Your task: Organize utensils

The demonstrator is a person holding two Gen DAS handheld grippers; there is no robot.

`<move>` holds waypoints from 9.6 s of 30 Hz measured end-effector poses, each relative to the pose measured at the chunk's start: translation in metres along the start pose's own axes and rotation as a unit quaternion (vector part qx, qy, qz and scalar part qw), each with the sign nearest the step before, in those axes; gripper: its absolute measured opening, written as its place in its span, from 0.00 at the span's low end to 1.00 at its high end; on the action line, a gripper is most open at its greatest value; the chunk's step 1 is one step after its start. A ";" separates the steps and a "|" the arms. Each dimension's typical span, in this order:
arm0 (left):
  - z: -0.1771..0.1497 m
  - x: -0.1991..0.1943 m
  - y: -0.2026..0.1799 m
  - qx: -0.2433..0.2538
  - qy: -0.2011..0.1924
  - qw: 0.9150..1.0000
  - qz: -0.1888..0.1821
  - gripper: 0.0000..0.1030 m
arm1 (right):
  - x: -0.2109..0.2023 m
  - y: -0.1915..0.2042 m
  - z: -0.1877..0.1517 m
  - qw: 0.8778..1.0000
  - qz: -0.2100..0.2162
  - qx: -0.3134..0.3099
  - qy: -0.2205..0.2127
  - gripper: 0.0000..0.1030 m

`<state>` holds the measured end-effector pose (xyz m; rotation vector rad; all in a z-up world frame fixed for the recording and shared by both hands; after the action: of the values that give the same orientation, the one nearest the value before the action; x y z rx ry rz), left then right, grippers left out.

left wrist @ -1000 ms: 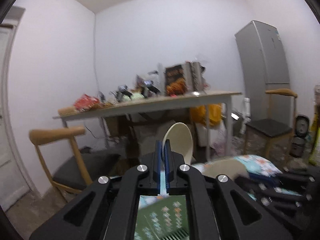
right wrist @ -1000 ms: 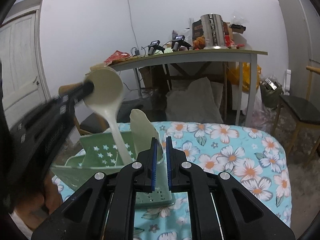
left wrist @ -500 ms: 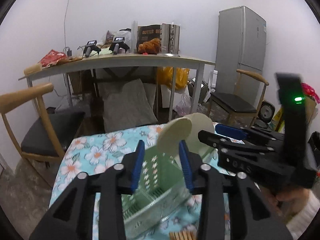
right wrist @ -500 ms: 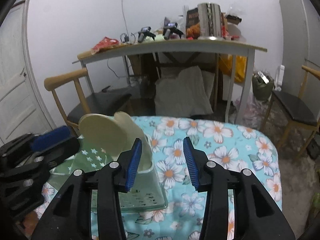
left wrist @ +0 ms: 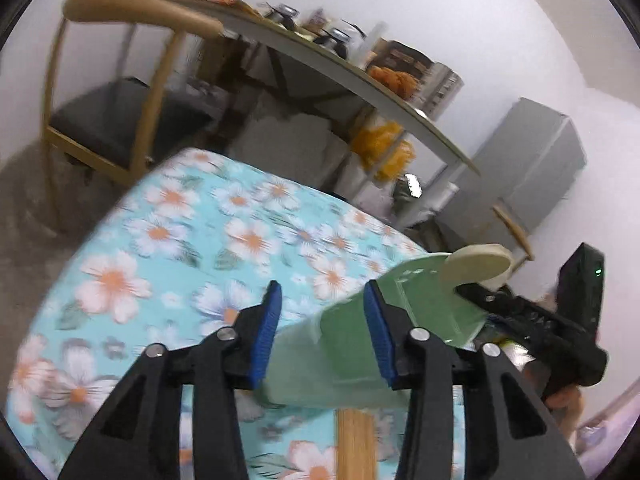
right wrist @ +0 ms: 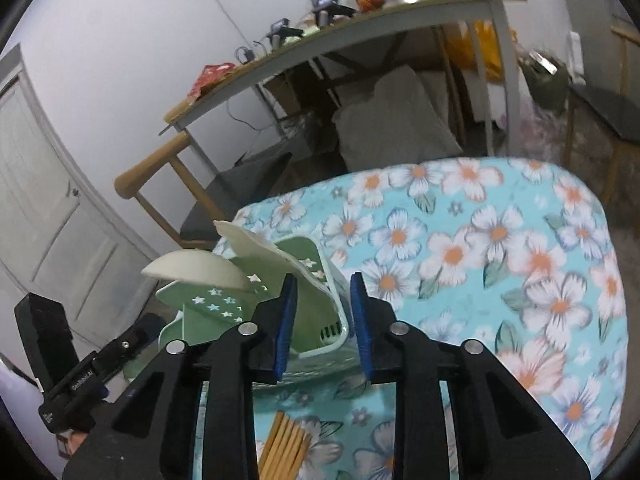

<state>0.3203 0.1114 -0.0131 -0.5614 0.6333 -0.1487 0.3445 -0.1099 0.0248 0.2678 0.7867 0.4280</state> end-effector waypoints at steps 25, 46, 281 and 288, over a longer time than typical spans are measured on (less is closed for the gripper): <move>0.064 0.042 -0.018 -0.071 -0.002 0.993 -0.089 0.23 | 0.012 -0.002 -0.011 0.977 -0.003 0.149 0.152 0.25; -0.016 -0.077 -0.033 0.046 -0.028 0.997 -0.061 0.25 | -0.128 0.003 -0.025 0.995 -0.023 -0.013 -0.095 0.48; -0.058 0.003 -0.027 0.007 0.116 0.977 -0.178 0.15 | 0.020 0.091 0.020 0.964 -0.052 -0.184 0.183 0.38; -0.062 0.015 -0.021 0.008 0.118 0.981 -0.152 0.00 | 0.018 0.091 0.025 0.969 -0.050 -0.180 0.164 0.40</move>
<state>0.2965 0.0610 -0.0505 -0.6273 0.7730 -0.5127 0.3492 -0.0229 0.0662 -0.1875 1.0224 0.5175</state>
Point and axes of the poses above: each gripper's, at about its wrist camera, not at the fingertips, and x roughly the way its jaws point, y to its left, z to its top, the point moved 7 cm from there along x, roughly the way its jaws point, and after that the axes turned 1 degree about z, right-handed, at the moved point
